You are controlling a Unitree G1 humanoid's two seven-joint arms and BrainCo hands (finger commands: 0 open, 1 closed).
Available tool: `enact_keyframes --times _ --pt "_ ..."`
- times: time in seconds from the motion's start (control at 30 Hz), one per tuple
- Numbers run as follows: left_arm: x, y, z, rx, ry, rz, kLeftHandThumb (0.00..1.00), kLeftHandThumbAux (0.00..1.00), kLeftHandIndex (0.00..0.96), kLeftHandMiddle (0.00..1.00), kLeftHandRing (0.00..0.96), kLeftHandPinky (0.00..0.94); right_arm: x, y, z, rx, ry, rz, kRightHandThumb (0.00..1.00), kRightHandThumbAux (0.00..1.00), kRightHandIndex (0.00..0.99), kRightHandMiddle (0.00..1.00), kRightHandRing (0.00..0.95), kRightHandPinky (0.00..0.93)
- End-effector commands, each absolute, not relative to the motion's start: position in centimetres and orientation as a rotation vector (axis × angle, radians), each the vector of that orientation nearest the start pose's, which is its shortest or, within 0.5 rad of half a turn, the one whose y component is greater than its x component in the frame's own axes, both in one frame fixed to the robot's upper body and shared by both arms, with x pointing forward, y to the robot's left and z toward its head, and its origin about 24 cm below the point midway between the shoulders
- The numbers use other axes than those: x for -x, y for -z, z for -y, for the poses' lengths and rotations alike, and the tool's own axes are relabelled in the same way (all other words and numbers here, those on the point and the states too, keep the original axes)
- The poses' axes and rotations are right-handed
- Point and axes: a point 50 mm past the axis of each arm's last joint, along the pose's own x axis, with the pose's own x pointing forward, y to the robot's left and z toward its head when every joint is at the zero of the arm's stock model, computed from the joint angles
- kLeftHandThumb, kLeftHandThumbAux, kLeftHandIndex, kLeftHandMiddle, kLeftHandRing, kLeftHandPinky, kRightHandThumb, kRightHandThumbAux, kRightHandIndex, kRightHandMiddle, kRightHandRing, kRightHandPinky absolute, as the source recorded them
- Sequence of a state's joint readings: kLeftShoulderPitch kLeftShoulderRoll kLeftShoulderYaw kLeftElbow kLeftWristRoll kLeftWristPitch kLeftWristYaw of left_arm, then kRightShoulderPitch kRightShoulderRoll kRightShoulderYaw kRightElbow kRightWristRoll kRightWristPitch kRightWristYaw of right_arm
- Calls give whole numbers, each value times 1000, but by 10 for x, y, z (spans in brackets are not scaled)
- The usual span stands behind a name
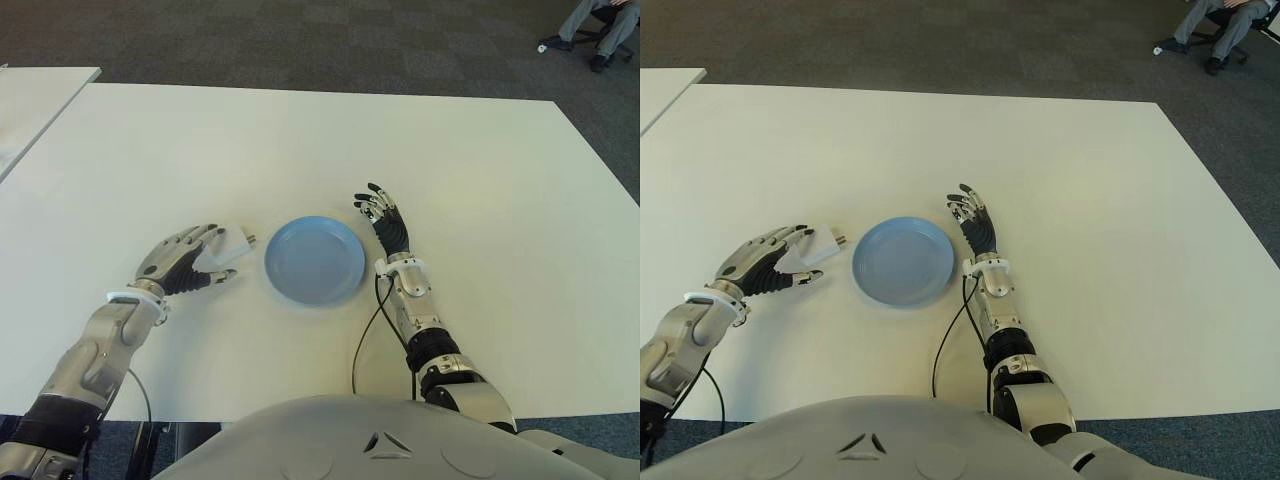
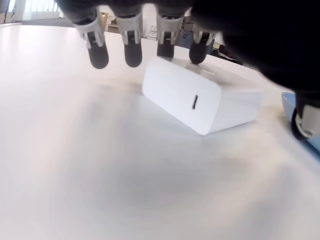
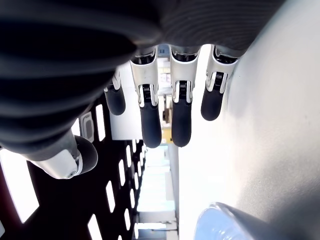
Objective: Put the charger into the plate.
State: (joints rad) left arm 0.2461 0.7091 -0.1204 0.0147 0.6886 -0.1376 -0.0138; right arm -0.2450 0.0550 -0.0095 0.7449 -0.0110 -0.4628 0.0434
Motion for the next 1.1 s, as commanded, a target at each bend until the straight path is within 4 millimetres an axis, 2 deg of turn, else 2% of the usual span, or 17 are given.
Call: enact_keyframes --times 0.03,0.6,1.1 --pt "-197 -20 -259 -1360 361 -178 183 366 0 0 27 125 -270 31 118 -38 -116 -101 0 520 132 310 284 213" --pt "-211 -14 -260 -1372 350 -164 194 385 0 3 41 145 -271 33 117 -37 -119 -106 0 517 125 319 292 221" --pt "-233 -11 -255 -1377 319 -113 219 393 0 18 53 143 -270 32 115 -39 -118 -103 0 517 126 330 300 232"
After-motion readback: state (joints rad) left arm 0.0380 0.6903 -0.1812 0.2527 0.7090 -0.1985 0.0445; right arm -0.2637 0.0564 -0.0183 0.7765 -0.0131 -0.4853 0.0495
